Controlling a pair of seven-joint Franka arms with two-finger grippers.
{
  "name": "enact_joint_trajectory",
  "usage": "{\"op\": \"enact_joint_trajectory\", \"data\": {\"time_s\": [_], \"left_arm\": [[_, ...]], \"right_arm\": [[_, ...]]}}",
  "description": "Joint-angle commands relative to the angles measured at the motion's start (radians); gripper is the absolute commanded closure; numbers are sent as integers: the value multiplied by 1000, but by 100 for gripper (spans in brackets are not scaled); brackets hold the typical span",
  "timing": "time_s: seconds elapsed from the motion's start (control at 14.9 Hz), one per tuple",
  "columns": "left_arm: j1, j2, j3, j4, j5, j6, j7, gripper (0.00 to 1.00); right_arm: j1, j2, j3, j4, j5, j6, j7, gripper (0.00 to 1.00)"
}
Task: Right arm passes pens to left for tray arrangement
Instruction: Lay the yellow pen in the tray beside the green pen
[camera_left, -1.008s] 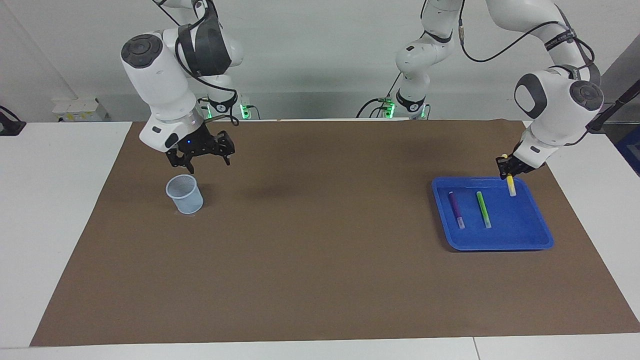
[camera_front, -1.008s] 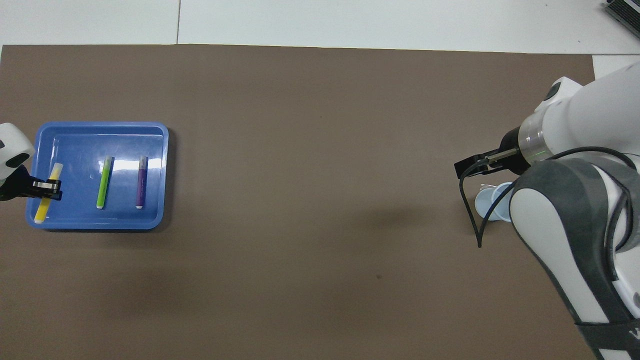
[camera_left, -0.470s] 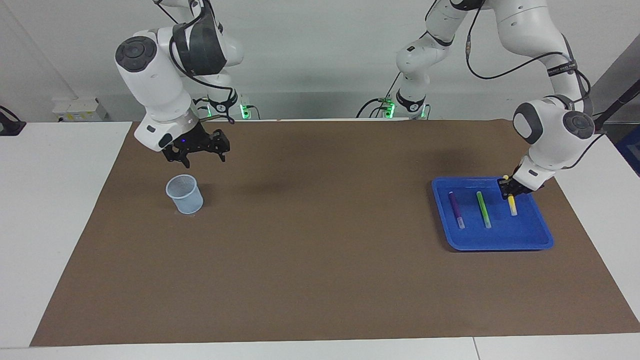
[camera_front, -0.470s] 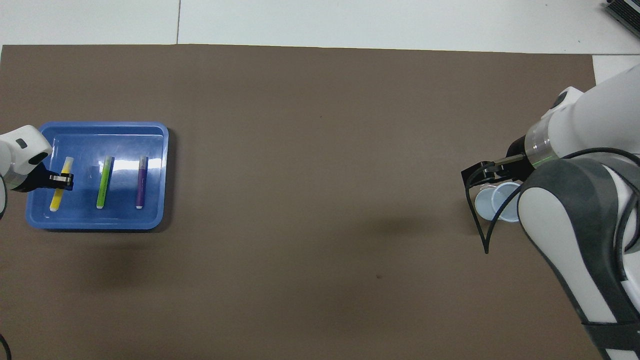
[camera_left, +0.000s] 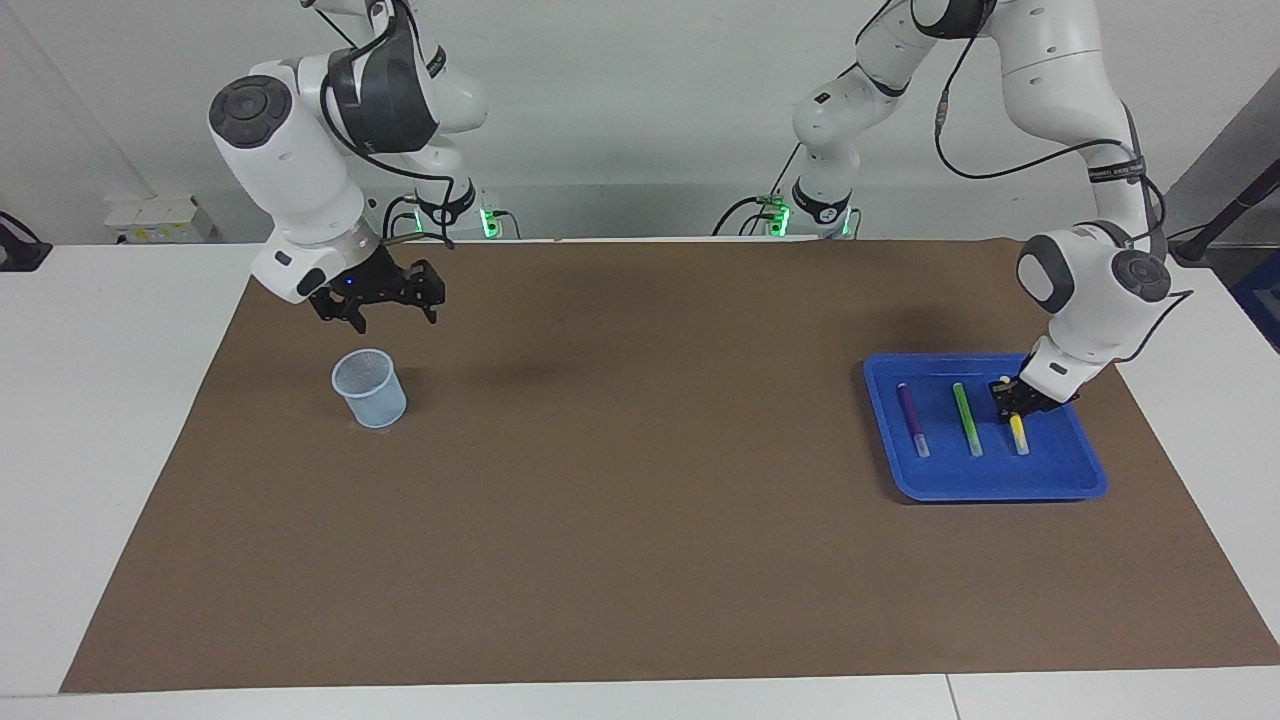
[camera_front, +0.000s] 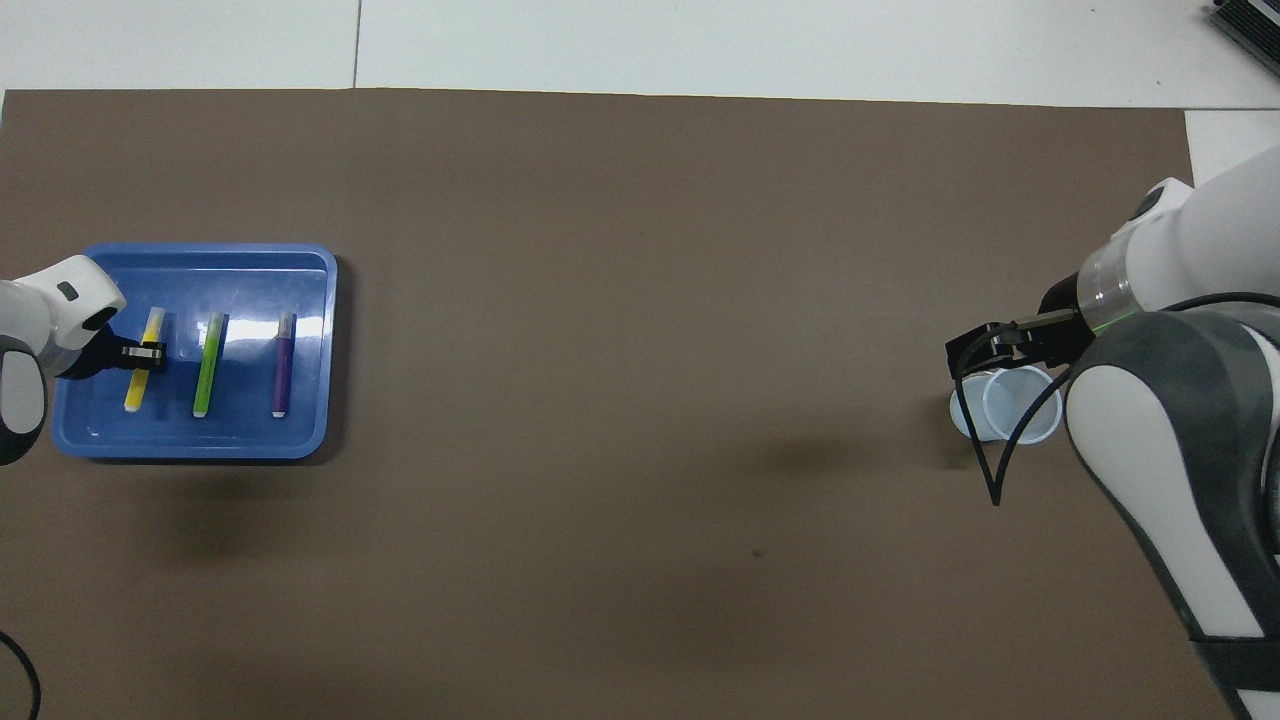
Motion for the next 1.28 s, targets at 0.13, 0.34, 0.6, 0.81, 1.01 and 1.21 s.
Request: {"op": "enact_joint_trajectory", "data": {"time_s": [0.13,0.34,0.6,0.81,1.01,1.21], "left_arm": [[5,13,-1,-34,107,68,-15,53],[4,15,-1,-26,107,68,-33,0],[4,16,-1,-16,107,61,-33,0],[-1,16,-3,10,107,29,-32,0],[-7,12,-4,49,104,-31,-35,0],[-13,-3,-10,108,98,-120,-36,0]], "right_arm": [[16,-53,-7,-57,-11,-5,20,0],[14,-55,-7,-61,-11,-6,15,0],[14,-53,-7,-60,-11,-2,18,0],[3,-47,-7,-49,-13,17,18,0],[0,-43,-9,-32,-14,17,20,0],[-26,-38,-6,-23,-17,17,20,0]]}}
